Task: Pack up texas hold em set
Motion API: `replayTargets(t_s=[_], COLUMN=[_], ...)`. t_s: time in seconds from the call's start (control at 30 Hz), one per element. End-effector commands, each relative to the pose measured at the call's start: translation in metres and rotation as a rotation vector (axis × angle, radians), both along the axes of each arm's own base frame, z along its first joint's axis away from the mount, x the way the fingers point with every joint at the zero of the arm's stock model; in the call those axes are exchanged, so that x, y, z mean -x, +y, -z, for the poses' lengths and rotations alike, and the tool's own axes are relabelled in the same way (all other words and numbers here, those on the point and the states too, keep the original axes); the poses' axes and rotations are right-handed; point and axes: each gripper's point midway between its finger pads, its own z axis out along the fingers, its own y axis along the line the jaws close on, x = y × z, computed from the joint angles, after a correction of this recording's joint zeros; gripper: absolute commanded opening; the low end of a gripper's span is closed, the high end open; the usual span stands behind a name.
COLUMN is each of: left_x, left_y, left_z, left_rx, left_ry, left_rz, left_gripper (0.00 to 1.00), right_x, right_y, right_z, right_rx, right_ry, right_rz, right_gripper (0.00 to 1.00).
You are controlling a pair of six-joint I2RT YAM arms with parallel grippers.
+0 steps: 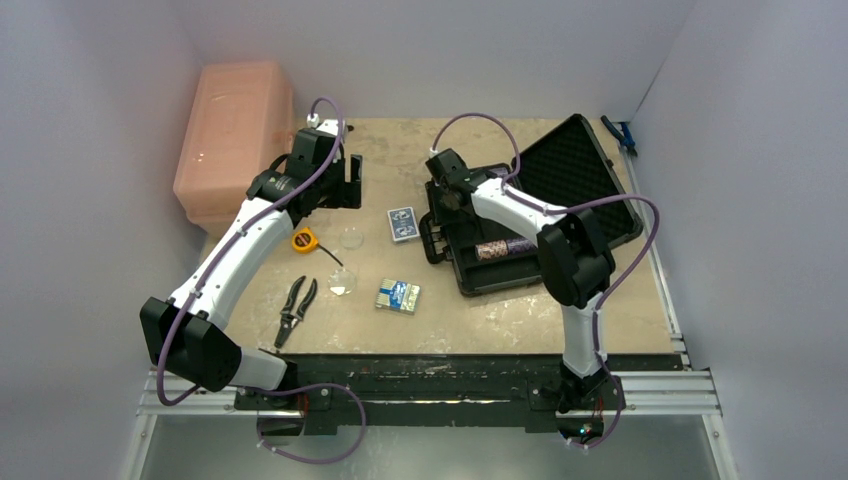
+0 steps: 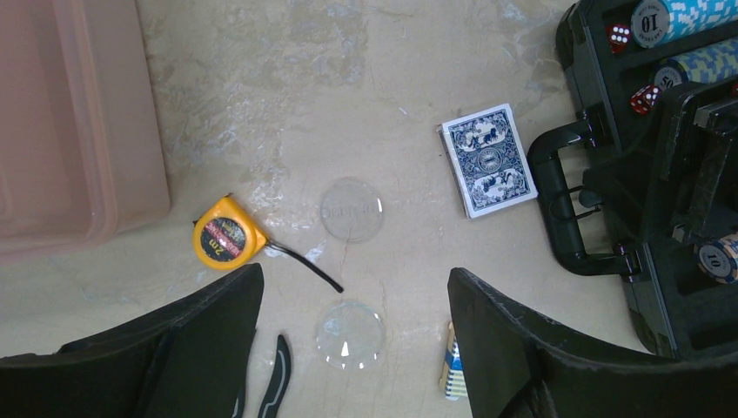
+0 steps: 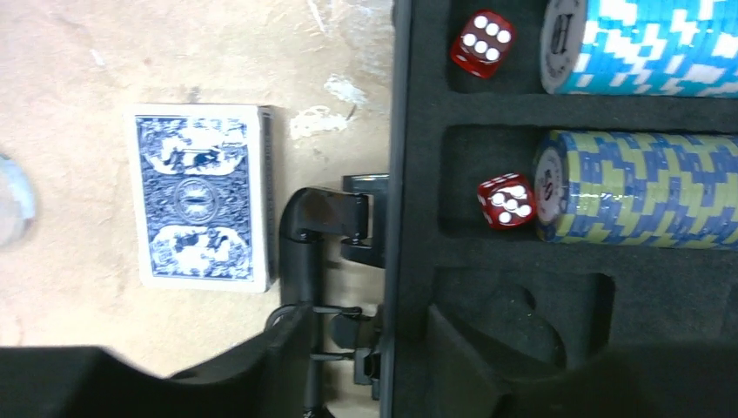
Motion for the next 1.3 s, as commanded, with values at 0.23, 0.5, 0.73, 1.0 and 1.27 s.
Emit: replayTargets(t_s=[0.23, 0.5, 0.73, 1.0, 1.27], left_x=[-0.001, 0.008, 0.011, 0.013, 0.017], left_y=[0.006, 0.013, 0.018, 0.021, 0.026], left_z=[-0.03, -0.049, -0.055, -0.06, -0.067], left_rx=[0.008, 0.018, 0.015, 0.01, 0.005], left_ry=[-0.1, -0.163, -0.187, -0.203, -0.226], left_rz=[-0.014, -0.031, -0.047, -0.054, -0.066], left_gripper=[0.79, 0.8, 0.8, 0.8, 0.81], right_x=[-0.006, -0.017, -0.026, -0.029, -0.03], right_y=[0.066, 0.086, 0.096, 0.098, 0.096], right_z=[-0.094, -0.086, -0.071, -0.044, -0.02], right_rx=[-0.244, -0.257, -0.237, -0.182, -0.141], right_ry=[-0.166, -0.158, -0.136, -0.094, -0.056], right_rz=[-0.116, -0.07, -0.053, -0.039, -0.024], right_gripper=[0.83, 0.96, 0.96, 0.96, 0.94])
